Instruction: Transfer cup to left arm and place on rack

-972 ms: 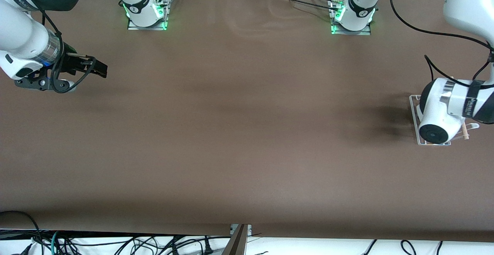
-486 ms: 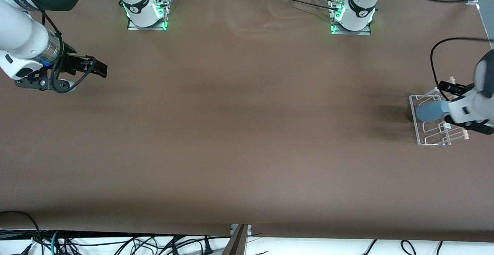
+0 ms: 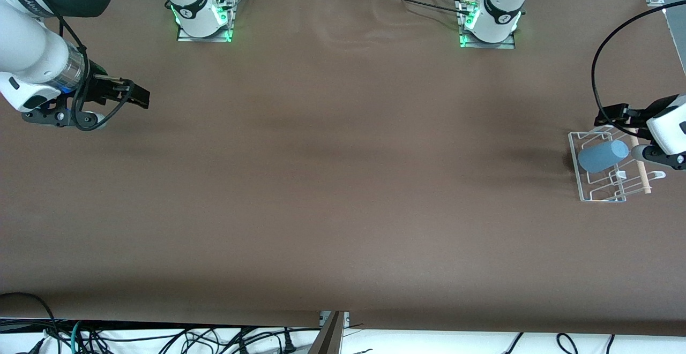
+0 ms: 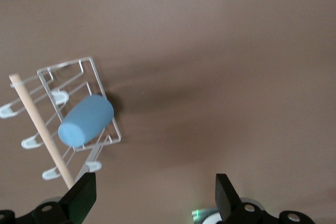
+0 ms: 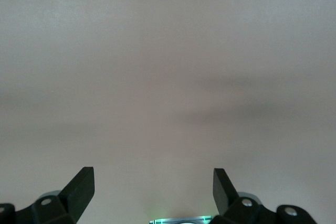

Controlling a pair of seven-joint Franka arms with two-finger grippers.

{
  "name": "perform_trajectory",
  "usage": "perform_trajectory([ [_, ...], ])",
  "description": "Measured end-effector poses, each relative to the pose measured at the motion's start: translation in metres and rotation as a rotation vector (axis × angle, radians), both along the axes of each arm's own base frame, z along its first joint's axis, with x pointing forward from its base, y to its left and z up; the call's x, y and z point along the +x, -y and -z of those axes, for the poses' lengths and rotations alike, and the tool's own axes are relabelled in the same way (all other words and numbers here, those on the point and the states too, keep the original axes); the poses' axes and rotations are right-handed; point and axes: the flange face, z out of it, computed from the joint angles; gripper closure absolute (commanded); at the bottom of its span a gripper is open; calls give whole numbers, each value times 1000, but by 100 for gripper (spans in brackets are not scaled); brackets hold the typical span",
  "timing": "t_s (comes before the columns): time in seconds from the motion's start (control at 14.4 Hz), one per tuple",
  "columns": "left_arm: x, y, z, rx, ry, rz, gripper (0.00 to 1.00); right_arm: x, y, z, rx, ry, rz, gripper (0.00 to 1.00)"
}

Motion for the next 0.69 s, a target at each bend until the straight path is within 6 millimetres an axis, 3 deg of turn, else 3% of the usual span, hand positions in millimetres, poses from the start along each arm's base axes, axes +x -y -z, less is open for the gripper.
perform_trajectory([
  [0.28, 1, 39, -14, -26, 95, -12, 0, 0, 0, 0, 0, 0, 0, 0],
  [0.69, -41, 42, -49, -23, 176, -140, 0, 0, 0, 1, 0, 0, 0, 0],
])
